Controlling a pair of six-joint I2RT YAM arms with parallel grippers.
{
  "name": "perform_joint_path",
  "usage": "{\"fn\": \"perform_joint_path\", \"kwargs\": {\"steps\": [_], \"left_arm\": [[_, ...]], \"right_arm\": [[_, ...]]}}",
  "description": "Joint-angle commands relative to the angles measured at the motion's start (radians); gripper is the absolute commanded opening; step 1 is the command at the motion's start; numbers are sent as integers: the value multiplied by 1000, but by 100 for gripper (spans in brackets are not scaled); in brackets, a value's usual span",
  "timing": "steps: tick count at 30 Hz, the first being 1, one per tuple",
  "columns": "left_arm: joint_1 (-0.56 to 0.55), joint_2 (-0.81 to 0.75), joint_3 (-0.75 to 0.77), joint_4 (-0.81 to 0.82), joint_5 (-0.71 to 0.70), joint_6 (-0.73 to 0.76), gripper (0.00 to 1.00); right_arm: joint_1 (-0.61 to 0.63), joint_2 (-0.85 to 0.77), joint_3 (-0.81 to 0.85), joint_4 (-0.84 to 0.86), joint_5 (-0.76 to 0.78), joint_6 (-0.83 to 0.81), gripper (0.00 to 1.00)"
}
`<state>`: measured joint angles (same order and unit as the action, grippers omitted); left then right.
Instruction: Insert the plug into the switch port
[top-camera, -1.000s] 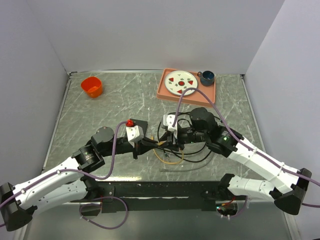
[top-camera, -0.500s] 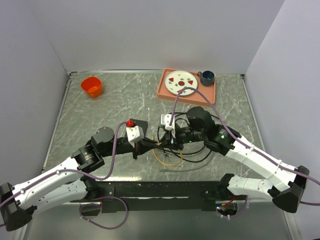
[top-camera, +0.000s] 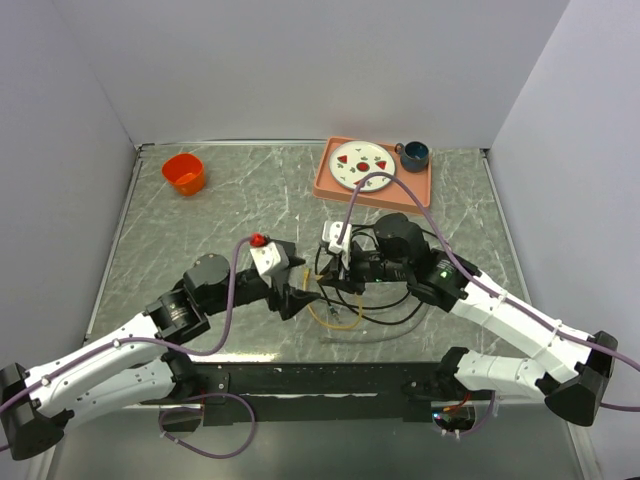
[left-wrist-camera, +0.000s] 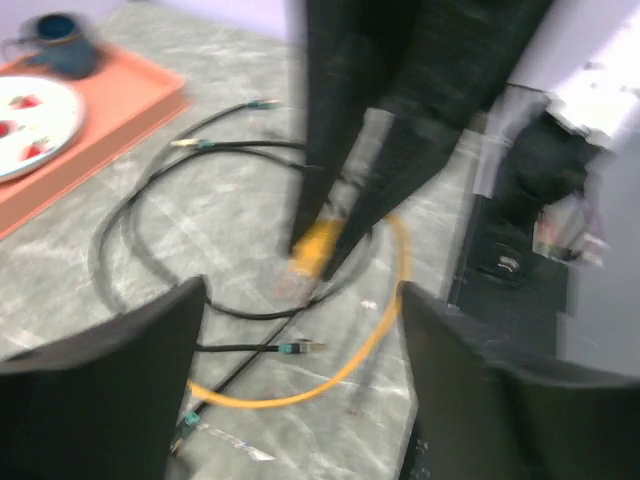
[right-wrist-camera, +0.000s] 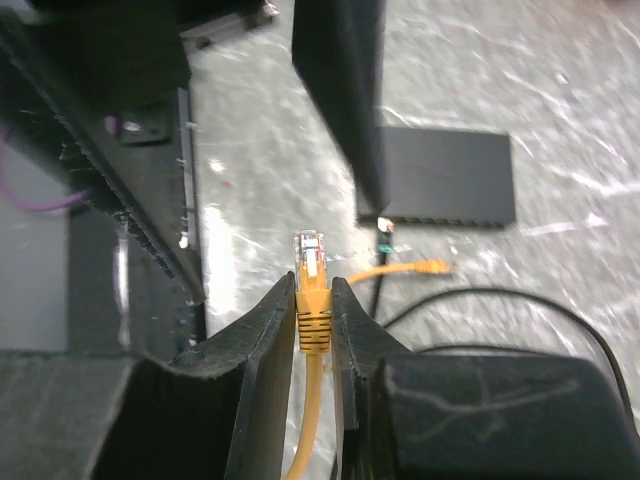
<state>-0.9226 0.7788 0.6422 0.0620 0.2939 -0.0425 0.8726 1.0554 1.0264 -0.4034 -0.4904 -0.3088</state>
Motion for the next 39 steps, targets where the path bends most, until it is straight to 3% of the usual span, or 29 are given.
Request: {"fn": "perform_joint_path", "kwargs": {"steps": [1, 4, 13, 19, 26, 39], "left_arm": [[4, 34, 59, 18, -351, -95, 90], [72, 63, 51, 39, -388, -132, 99], [457, 131, -44, 149, -303, -279, 99], [606, 312, -98, 277, -167, -349, 99], [668, 548, -95, 360, -38, -358, 98], [674, 717, -62, 403, 73, -347, 94]], "right_arm": [[-7, 8, -3, 58, 102, 4, 0], [-9, 40, -12, 51, 104, -19, 0], [-14, 172, -63, 173, 214, -29, 0], [-14, 346, -14, 224, 276, -29, 0], [-14, 576, 63, 258, 299, 17, 0], [-14, 744, 185, 296, 340, 73, 0]]}}
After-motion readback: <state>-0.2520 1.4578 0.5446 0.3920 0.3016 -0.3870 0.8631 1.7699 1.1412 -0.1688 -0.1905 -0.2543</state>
